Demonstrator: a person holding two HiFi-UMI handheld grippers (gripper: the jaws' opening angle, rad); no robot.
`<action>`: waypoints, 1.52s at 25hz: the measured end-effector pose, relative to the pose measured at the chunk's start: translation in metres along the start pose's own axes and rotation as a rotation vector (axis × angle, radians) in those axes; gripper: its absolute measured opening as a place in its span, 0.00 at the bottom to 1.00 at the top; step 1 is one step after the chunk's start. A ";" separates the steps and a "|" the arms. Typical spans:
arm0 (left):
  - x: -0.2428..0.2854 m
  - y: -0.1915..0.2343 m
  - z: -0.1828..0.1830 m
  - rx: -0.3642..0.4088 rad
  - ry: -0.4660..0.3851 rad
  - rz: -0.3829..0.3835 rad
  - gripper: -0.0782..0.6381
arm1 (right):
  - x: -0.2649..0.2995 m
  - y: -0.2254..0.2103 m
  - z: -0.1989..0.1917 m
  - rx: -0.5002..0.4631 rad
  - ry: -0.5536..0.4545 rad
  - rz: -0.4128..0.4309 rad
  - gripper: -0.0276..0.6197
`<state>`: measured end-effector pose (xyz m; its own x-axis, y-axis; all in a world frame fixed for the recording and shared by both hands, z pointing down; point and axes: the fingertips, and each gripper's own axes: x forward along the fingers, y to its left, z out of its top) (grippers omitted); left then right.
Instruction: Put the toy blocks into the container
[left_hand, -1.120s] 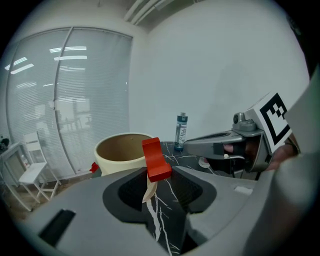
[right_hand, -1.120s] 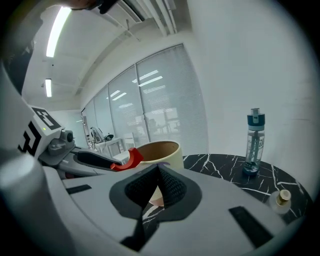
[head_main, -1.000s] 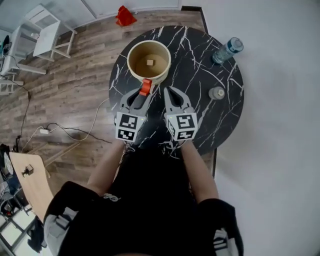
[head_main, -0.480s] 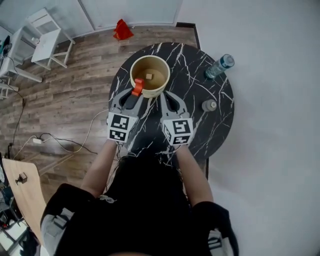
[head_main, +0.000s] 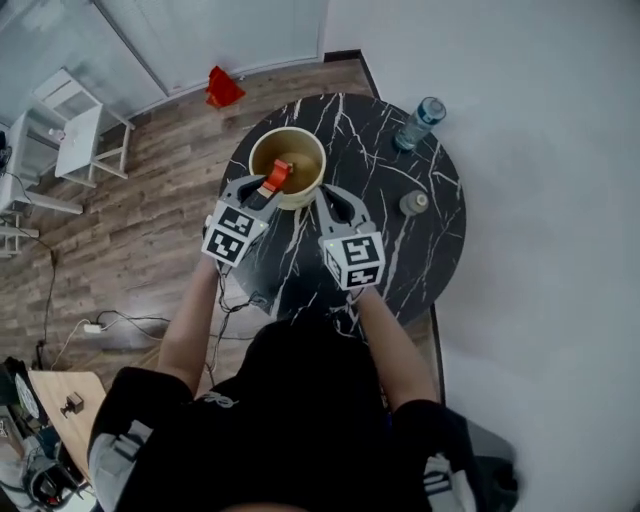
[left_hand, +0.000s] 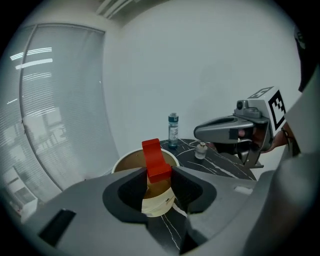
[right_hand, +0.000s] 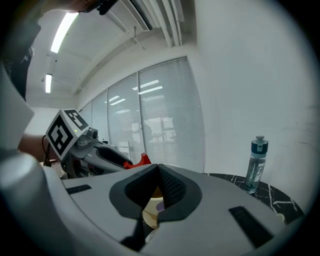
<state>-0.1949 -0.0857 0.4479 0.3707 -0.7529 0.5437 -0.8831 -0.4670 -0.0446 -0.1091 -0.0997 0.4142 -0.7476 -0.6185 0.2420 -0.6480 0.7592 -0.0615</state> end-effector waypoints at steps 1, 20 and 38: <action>0.007 0.002 -0.002 0.006 0.019 -0.005 0.31 | 0.001 -0.003 -0.003 0.010 0.006 -0.007 0.04; 0.065 -0.013 -0.026 0.040 0.143 -0.080 0.31 | -0.002 -0.025 -0.040 0.079 0.095 -0.068 0.04; -0.020 -0.041 0.006 -0.219 -0.130 0.250 0.31 | -0.038 -0.011 0.009 0.000 -0.014 0.065 0.04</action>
<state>-0.1647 -0.0545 0.4333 0.1565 -0.8907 0.4269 -0.9866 -0.1610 0.0259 -0.0750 -0.0858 0.3965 -0.7901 -0.5704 0.2243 -0.5978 0.7980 -0.0767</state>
